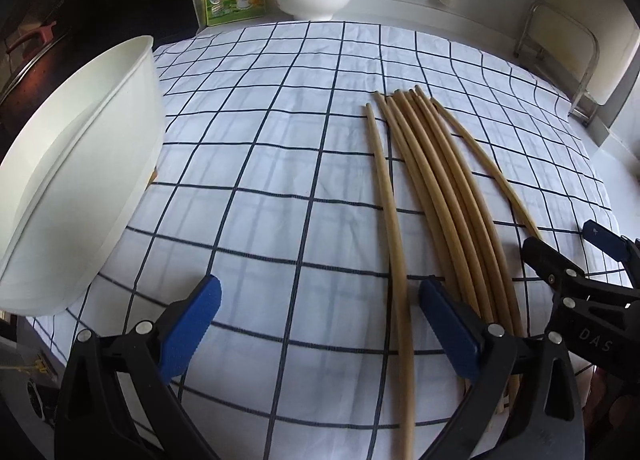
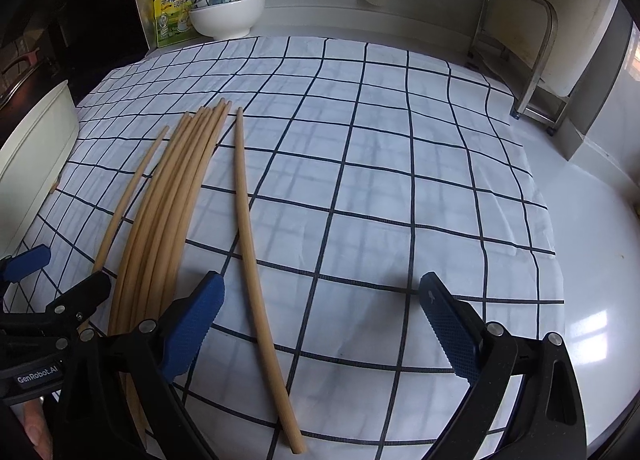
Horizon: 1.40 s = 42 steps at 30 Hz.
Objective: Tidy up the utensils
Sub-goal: 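Grasp one chopstick with the left gripper while the right gripper grasps another, then carry both chopsticks over the cream basin and open both grippers to drop them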
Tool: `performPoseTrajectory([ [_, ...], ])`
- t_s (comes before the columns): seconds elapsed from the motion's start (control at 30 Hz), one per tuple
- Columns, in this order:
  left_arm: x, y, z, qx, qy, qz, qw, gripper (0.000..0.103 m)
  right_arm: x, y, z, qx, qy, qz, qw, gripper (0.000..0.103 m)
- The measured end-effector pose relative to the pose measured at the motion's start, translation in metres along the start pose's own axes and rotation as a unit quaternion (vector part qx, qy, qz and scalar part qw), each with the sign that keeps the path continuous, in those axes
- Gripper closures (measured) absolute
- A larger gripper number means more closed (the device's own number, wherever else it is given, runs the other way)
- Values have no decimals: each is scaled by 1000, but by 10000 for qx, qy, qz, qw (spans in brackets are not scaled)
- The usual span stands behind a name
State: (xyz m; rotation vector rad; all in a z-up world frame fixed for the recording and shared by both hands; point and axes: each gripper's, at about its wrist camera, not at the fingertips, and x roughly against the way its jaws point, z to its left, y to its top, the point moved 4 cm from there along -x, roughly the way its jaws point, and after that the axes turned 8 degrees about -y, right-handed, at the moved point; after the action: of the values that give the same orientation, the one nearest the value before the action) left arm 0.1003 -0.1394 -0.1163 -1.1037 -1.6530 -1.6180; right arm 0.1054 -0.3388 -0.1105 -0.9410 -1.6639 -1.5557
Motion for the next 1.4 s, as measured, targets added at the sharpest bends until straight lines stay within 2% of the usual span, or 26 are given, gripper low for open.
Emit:
performPoseTrajectory([
  [0.03, 0, 0, 1, 13, -28, -6, 10000, 6, 0, 0, 1, 19, 4, -21, 10000, 11],
  [0.1, 0, 1, 0, -3, -62, -42, 10000, 11, 2, 0, 3, 19, 149, -57, 9999, 28],
  [0.13, 2, 1, -2, -47, -83, -70, 9999, 21, 4, 1, 4, 41, 139, -113, 9998, 34],
  [0.17, 5, 0, -5, -98, -114, -98, 9998, 34, 6, 2, 6, 66, 150, -152, 9997, 47],
  [0.23, 8, 0, -10, -169, -168, -98, 9997, 49, 8, 2, 8, 105, 153, -193, 9996, 61],
  [0.3, 9, -1, -14, -244, -241, -90, 9994, 63, 9, 3, 9, 139, 178, -212, 9995, 82],
  [0.33, 10, -1, -15, -256, -266, -85, 9993, 75, 10, 3, 10, 159, 161, -209, 9995, 89],
  [0.37, 10, -2, -16, -260, -298, -72, 9992, 86, 10, 3, 10, 174, 116, -203, 9996, 94],
  [0.43, 11, -3, -15, -251, -357, -43, 9990, 95, 11, 2, 9, 140, 115, -192, 9997, 97],
  [0.6, 16, -3, -9, -128, -662, 45, 9977, 96, 13, 3, -1, -179, 340, -183, 9991, 97],
  [0.63, 22, -2, -6, -61, -815, 27, 9966, 96, 16, 4, -3, -279, 397, -216, 9986, 97],
  [0.8, 56, 10, 0, -152, -968, -364, 9945, 96, 41, 13, -7, -612, 636, -488, 9949, 97],
  [0.93, 86, 26, 21, -88, -1080, -649, 9920, 96, 75, 26, 8, -825, 1018, -742, 9886, 97],
  [1.07, 113, 41, 64, 82, -869, -987, 9913, 96, 108, 46, 48, -666, 1341, -1010, 9836, 97],
  [1.17, 126, 49, 103, 222, -621, -1139, 9913, 96, 122, 62, 93, -479, 1682, -1103, 9784, 97],
  [1.27, 138, 54, 147, 344, -270, -1285, 9907, 96, 128, 75, 141, -267, 1932, -1131, 9743, 97],
  [1.4, 138, 56, 193, 470, 3, -1280, 9907, 96, 124, 90, 211, 85, 2259, -961, 9694, 97],
])
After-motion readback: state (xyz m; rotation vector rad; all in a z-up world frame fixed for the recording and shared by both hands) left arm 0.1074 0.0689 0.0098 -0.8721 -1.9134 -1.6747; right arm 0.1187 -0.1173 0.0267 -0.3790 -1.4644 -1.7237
